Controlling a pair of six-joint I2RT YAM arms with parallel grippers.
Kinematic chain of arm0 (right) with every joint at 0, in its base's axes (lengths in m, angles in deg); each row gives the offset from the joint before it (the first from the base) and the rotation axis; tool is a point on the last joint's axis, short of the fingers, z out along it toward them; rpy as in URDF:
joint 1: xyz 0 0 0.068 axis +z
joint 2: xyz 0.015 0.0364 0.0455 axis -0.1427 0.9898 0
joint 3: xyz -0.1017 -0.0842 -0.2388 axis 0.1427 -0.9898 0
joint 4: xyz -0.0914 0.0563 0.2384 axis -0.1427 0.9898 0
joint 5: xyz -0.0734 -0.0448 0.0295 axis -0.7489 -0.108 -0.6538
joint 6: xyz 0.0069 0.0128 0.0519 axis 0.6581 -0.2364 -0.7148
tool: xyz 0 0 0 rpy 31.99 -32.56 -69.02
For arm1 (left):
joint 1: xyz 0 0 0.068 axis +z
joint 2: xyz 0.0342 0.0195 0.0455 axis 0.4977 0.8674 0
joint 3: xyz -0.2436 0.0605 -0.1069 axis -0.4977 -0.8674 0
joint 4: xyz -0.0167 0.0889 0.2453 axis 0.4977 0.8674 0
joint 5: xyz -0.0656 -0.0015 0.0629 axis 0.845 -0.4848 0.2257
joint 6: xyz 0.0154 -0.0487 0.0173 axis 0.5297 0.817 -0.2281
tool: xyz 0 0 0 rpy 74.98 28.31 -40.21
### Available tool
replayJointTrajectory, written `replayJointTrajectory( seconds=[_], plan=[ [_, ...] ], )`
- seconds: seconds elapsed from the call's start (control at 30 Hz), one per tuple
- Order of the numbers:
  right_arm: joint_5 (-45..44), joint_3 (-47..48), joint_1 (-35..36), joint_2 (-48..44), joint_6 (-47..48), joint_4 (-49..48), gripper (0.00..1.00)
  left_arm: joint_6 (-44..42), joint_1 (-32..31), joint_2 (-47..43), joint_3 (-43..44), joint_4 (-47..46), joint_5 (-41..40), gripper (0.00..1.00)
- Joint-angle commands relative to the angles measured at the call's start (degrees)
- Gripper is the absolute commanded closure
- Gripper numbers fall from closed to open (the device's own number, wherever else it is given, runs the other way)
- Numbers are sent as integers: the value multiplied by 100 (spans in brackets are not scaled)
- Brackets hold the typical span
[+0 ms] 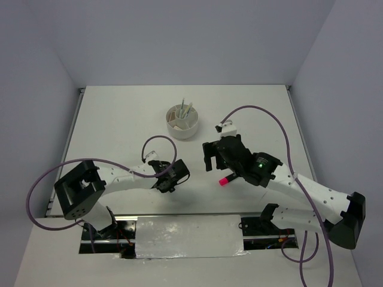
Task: Sort the stationery into containers
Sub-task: Pick up the pen from the center of the board.
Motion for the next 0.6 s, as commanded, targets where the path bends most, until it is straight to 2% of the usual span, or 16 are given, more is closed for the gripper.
replayJointTrajectory(
  seconds=[0.0, 0.13, 0.17, 0.2, 0.3, 0.4, 0.57],
  plan=[
    [-135, 253, -72, -297, 122, 91, 2, -242, 41, 152, -474, -398, 551, 85],
    [330, 166, -300, -648, 254, -66, 2, -900, -81, -340, -615, -574, 412, 97],
    [619, 122, -344, -710, 271, -136, 2, -1198, -116, -454, -641, -878, 350, 100],
    [795, 69, -423, -780, 289, -320, 2, -1619, -169, -698, -667, -960, 262, 100],
    [1393, -194, -494, -965, 333, -672, 1, -1684, -319, -1095, -694, -707, -116, 100],
    [1421, -186, -529, -878, 263, -656, 1, -1859, -336, -1298, -694, -644, -257, 100],
    [1956, -362, -521, -615, -26, -1146, 0, -2693, -512, -1509, -738, -1284, -407, 100]
  ],
)
